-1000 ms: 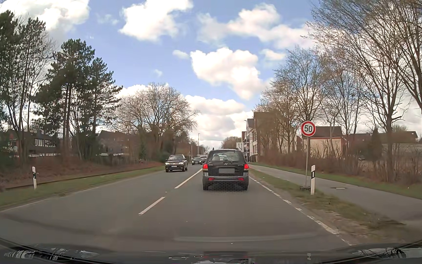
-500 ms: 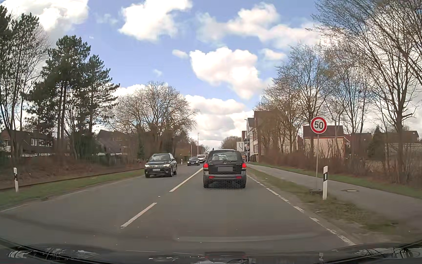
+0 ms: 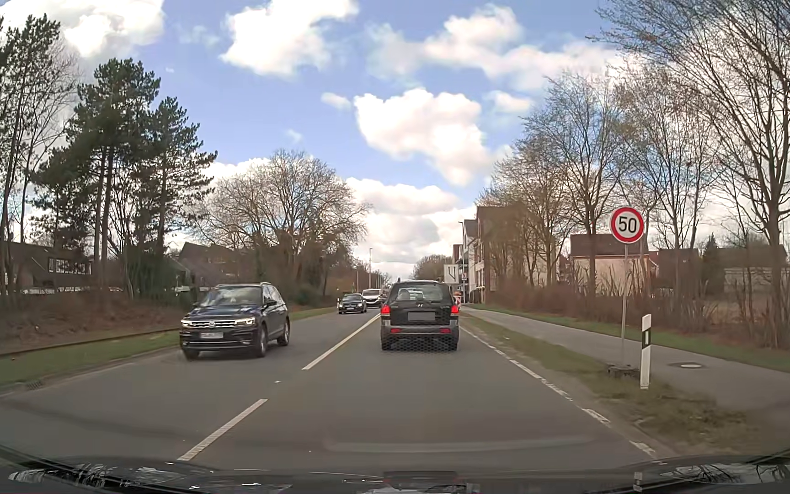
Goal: Follow the waypoints while adhering to traffic rules and regulations
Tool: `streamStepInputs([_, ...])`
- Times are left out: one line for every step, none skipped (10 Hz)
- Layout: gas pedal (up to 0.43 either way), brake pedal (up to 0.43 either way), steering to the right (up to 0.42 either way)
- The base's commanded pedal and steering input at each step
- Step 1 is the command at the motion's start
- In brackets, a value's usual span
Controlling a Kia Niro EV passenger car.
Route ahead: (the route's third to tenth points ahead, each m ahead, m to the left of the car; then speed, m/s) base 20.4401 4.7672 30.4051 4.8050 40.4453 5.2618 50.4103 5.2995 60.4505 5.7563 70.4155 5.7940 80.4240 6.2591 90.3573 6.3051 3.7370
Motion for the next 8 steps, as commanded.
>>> streamStepInputs([0.26, 0.0, 0.0])
streamStepInputs([0.22, 0.0, 0.0])
streamStepInputs([0.197, 0.0, 0.0])
streamStepInputs([0.197, 0.0, 0.0])
streamStepInputs([0.197, 0.0, 0.0])
streamStepInputs([0.197, 0.0, 0.0])
streamStepInputs([0.197, 0.0, 0.0])
streamStepInputs([0.197, 0.0, 0.0])
